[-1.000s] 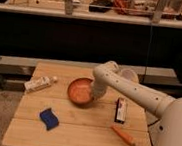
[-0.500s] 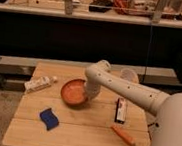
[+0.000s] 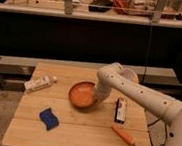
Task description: Drag the ceramic bowl in a circle
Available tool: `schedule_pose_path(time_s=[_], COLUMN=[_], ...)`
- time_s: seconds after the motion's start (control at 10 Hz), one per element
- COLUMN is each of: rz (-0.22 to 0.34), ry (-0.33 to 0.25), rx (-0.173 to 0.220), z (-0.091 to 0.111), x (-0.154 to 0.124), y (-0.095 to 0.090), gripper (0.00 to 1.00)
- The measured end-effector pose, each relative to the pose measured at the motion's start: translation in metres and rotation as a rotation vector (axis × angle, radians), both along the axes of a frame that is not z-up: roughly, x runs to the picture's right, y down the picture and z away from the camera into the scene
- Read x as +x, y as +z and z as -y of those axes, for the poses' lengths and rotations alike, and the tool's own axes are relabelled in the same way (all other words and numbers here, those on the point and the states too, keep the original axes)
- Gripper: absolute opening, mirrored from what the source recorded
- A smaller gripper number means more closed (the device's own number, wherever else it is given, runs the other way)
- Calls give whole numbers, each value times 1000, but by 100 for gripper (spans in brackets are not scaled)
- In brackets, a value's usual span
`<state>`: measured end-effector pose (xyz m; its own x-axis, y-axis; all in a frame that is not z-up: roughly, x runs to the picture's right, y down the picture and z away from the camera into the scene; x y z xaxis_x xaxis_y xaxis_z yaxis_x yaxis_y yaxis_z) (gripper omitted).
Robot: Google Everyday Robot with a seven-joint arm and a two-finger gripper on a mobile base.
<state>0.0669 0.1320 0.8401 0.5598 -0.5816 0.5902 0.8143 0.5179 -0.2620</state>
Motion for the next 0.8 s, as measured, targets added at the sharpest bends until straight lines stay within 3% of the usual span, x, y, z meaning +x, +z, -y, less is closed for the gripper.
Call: schedule_pose_path(time_s=[0.2, 0.6, 0.8], rz=[8, 82, 89], ry=[-26, -133, -147], rx=[-3, 6, 7], z=[3, 9, 9], x=[-7, -61, -63], y=[-8, -15, -19], gripper=[1, 1, 1])
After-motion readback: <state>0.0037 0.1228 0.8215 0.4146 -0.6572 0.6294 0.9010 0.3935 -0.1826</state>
